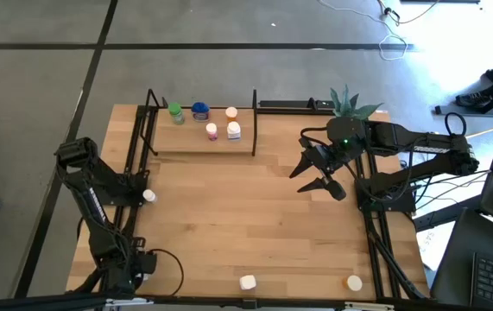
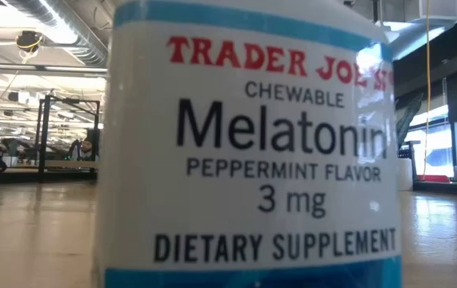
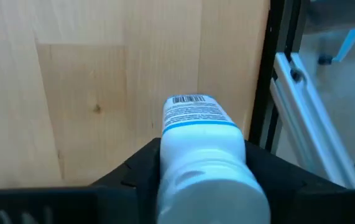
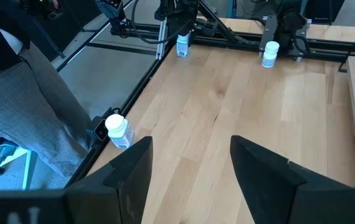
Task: Pick and place medicine bottles onto shelf by color
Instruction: Put the white pill bottle on the shelf
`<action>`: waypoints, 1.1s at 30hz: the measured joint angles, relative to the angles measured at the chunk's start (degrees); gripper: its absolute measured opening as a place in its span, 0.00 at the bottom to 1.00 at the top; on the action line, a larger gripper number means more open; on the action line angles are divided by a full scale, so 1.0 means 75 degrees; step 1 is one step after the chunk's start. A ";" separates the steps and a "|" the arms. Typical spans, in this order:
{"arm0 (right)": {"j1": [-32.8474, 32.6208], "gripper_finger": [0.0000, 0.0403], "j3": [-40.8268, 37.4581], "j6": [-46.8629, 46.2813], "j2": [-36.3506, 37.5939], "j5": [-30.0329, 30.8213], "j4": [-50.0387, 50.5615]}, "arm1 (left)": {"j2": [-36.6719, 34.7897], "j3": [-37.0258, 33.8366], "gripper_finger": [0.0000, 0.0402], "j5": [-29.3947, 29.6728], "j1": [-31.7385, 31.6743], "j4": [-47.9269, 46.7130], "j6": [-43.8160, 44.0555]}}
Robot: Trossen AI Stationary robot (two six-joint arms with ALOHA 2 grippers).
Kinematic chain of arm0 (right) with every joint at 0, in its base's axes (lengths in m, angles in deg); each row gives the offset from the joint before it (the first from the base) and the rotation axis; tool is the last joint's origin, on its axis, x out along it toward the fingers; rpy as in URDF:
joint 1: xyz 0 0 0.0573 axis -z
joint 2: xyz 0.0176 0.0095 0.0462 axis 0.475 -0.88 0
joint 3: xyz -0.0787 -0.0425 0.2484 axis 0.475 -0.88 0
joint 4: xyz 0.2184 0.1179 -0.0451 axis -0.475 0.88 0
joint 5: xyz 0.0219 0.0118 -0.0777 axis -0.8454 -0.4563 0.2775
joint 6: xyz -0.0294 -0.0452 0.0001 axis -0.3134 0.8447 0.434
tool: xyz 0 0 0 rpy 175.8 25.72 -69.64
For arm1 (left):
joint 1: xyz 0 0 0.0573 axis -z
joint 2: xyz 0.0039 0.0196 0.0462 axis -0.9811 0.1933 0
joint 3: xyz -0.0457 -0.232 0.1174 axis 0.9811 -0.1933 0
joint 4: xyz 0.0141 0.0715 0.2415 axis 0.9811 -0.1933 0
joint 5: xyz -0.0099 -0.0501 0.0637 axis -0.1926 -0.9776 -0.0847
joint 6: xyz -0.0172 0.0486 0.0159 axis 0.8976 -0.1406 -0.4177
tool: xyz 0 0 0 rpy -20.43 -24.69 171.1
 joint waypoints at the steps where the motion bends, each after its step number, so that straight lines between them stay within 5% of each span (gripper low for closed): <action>1: -0.0003 0.54 0.0000 0.0000 0.0000 0.0003 0.0001 | -0.0002 0.0000 0.41 -0.0026 -0.0051 0.0010 0.0148; 9: -0.0003 0.54 0.0000 0.0000 0.0000 0.0003 0.0000 | -0.0144 0.0000 0.36 -0.0399 -0.0503 -0.0030 0.0365; 19: 0.0000 0.54 0.0000 -0.0024 0.0000 0.0000 -0.0043 | -0.1545 0.0000 0.36 -0.0387 -0.1778 -0.0456 0.0179; 28: -0.0001 0.54 0.0000 -0.0006 0.0003 0.0000 -0.0067 | -0.3007 0.0020 0.36 -0.0038 -0.3770 -0.2254 -0.1062; 33: 0.0000 0.54 0.0000 0.0009 0.0003 0.0003 -0.0067 | -0.3263 0.0645 0.36 0.0399 -0.5324 -0.3493 -0.2706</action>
